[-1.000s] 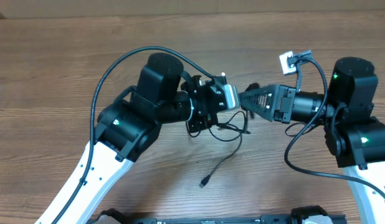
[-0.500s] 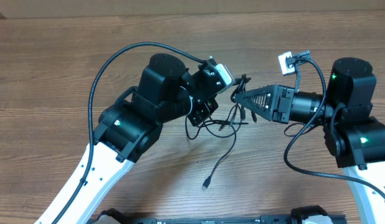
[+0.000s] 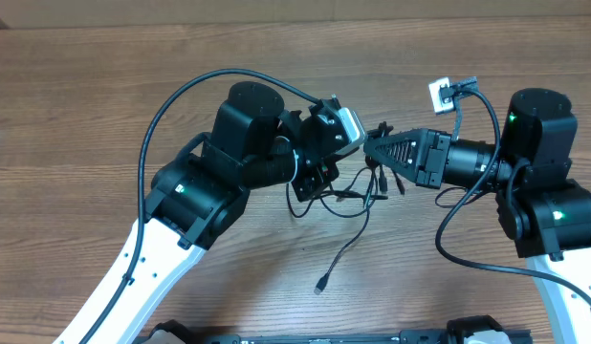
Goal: Untangle cables
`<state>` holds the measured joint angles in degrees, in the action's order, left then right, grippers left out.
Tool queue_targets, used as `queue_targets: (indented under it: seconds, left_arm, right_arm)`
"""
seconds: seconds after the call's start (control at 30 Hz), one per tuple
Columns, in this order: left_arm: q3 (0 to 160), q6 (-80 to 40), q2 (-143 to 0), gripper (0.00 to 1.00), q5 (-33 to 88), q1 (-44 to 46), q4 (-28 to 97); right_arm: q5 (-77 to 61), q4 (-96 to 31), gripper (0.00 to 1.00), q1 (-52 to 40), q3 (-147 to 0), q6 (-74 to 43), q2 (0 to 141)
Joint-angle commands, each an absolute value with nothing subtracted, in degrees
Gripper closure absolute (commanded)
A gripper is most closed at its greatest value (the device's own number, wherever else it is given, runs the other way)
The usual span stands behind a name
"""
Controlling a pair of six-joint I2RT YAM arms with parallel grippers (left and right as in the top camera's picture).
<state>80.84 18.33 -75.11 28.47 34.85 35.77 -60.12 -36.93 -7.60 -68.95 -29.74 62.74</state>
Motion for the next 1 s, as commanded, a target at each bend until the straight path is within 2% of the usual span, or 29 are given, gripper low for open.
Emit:
queue_targets:
  seconds: [0.0, 0.03, 0.1, 0.23, 0.33, 0.5, 0.7, 0.97]
  left_arm:
    - [81.5, 12.0, -74.1, 0.96, 22.8, 34.8, 35.0]
    - [81.5, 3.1, -74.1, 0.96, 18.2, 34.4, 34.3]
    - [81.5, -5.2, -74.1, 0.96, 16.2, 33.1, 33.9]
    - [81.5, -15.0, -74.1, 0.96, 16.8, 30.5, 34.9]
    - [81.5, -15.4, -74.1, 0.96, 17.6, 30.4, 36.9]
    - [81.5, -20.4, -74.2, 0.96, 17.6, 30.4, 42.8]
    - [81.5, -20.9, -74.8, 0.96, 17.9, 30.5, 52.9]
    - [81.5, -21.1, -75.0, 0.96, 20.5, 33.9, 55.5]
  right_arm:
    - [-65.0, -36.3, 0.96, -7.8, -69.7, -22.2, 62.4]
    - [-69.0, -36.3, 0.96, -7.8, -69.7, -16.5, 62.4]
    - [-73.8, -36.3, 0.96, -7.8, -69.7, -10.2, 62.4]
    - [-83.2, -36.1, 0.96, -7.8, -69.7, -3.1, 62.4]
    - [-89.9, -34.6, 0.96, -7.8, -69.7, 0.5, 62.4]
    - [-89.9, -29.8, 0.96, -7.9, -69.7, 0.5, 62.4]
    - [-89.9, -21.1, 0.96, -7.9, -69.7, 0.3, 62.4]
    - [-89.9, -13.7, 0.96, -7.9, -69.7, 0.3, 62.4]
